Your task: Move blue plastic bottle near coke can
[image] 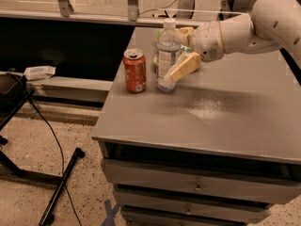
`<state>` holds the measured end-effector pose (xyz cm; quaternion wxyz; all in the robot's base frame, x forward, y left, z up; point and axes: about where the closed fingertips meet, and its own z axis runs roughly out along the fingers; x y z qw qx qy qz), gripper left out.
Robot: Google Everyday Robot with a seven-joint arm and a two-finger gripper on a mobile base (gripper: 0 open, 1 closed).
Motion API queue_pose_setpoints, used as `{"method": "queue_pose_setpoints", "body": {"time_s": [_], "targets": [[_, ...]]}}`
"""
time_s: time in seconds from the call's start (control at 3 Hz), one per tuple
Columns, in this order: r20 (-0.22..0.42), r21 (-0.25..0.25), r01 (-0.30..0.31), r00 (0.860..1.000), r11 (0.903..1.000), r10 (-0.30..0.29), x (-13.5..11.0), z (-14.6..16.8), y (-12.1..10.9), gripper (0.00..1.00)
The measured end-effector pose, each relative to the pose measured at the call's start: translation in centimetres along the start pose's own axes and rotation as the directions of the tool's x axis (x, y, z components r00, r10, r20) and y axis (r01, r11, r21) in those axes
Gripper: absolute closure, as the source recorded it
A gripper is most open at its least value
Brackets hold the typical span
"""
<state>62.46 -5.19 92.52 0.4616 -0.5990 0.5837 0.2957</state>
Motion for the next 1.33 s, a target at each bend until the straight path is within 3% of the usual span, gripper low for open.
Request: {"method": "queue_pose_setpoints", "body": {"time_s": [0.33, 0.67, 1.0, 1.33], "targets": [[0.016, 0.008, 0.003, 1.000, 1.0000, -0.004, -0.2, -0.4, 0.1, 0.00], [0.063, 0.082, 0.047, 0.997, 0.9955, -0.052, -2.8, -2.7, 1.4, 0.00], [0.079, 0.306, 0.079, 0.991, 0.9489, -0.108, -6.0, -12.5, 3.7, 0.00], [0.079, 0.306, 0.079, 0.991, 0.9489, -0.108, -6.0, -12.5, 3.7, 0.00]]}}
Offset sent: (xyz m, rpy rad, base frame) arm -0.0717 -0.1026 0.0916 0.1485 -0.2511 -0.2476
